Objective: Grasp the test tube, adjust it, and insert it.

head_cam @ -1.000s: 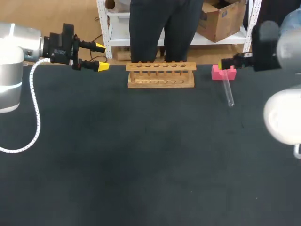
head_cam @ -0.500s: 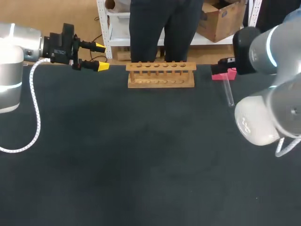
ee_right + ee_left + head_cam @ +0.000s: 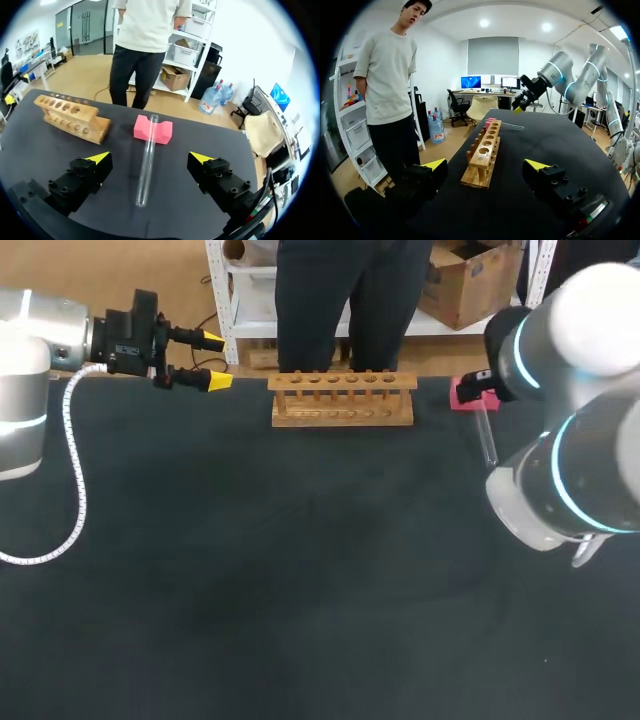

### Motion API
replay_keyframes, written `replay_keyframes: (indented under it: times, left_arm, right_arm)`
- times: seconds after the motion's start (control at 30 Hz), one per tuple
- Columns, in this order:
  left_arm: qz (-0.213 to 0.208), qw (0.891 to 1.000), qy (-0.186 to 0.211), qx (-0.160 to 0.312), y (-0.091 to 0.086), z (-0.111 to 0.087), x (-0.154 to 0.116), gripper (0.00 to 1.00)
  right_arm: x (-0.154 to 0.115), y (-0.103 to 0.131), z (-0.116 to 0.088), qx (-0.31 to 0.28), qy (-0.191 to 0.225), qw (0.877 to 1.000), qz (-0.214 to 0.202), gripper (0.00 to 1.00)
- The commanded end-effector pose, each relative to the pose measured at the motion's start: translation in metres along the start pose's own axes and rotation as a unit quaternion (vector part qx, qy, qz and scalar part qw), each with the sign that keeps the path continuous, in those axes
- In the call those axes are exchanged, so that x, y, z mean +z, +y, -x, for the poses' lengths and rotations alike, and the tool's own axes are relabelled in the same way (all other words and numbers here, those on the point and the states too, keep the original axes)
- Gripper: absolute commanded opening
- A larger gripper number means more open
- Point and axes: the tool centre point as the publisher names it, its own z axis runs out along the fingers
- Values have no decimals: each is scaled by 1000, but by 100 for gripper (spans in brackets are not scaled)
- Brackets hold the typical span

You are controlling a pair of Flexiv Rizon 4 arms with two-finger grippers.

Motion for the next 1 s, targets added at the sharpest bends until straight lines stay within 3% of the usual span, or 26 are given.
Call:
replay_keyframes:
  times: [0.03,0.53,1.0]
  left_arm:
    - [0,1000,0,0,1,-1,0,100]
    - [0,1000,0,0,1,-1,0,100]
    - [0,1000,0,0,1,-1,0,100]
  right_arm:
    - [18,2,1,6,-1,999,-35,100]
    - [43,5,-11,10,10,999,37,100]
    - [63,8,-14,25,21,997,67,100]
